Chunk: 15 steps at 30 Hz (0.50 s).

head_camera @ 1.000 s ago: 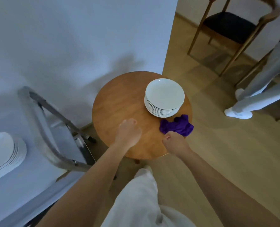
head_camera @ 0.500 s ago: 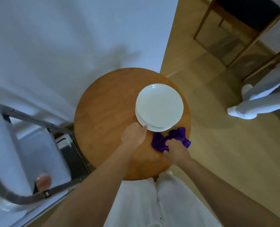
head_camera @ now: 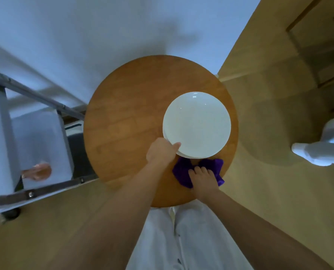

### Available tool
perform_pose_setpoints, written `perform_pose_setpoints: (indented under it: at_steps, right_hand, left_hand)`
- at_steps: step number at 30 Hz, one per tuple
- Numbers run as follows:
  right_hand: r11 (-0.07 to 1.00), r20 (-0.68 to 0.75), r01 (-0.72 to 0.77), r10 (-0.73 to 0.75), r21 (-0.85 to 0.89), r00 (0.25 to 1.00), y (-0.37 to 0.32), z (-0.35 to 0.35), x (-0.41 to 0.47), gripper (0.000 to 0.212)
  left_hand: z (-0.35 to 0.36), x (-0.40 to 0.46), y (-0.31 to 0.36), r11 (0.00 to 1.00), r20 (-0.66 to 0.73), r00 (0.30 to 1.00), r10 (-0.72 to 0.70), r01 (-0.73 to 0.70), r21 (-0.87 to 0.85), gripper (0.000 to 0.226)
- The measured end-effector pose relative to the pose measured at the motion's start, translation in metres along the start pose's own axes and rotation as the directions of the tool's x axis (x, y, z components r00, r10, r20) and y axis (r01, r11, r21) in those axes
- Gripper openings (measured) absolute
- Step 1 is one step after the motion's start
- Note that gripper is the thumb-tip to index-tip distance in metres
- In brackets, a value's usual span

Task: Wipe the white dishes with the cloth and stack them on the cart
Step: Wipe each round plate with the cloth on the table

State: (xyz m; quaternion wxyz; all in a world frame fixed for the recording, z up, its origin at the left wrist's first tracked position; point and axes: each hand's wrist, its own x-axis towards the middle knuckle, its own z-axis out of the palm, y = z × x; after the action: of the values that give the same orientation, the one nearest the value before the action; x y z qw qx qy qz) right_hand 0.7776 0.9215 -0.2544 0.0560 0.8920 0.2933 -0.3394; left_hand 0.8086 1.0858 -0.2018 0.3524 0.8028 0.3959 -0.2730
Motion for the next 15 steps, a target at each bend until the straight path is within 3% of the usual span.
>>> perform_pose_setpoints:
  at_steps: [4, 8, 10, 13, 15]
  right_hand:
    - [1.000, 0.025, 0.015, -0.015, 0.013, 1.000, 0.011, 0.000, 0.005, 0.036]
    - [0.993, 0.049, 0.054, -0.059, 0.103, 0.997, 0.019, -0.014, 0.003, 0.018]
    - [0.964, 0.049, 0.060, -0.075, 0.260, 0.996, 0.024, -0.026, -0.004, 0.007]
    - [0.821, 0.109, -0.002, -0.073, 0.571, 0.991, 0.034, -0.053, -0.021, 0.017]
    - [0.725, 0.080, -0.013, -0.058, 0.689, 0.995, 0.039, -0.075, -0.036, 0.016]
  left_hand:
    - [0.008, -0.001, 0.004, 1.000, -0.060, 0.998, 0.010, -0.011, -0.015, 0.022]
    - [0.017, -0.005, 0.001, 0.982, -0.108, 0.994, 0.006, -0.026, -0.189, 0.026]
    - [0.019, -0.010, 0.002, 0.957, -0.159, 0.987, 0.025, -0.070, -0.283, 0.028]
    - [0.019, -0.014, 0.003, 0.896, -0.209, 0.977, 0.033, -0.121, -0.427, 0.028]
    - [0.019, -0.016, 0.003, 0.814, -0.207, 0.977, -0.040, -0.088, -0.574, 0.027]
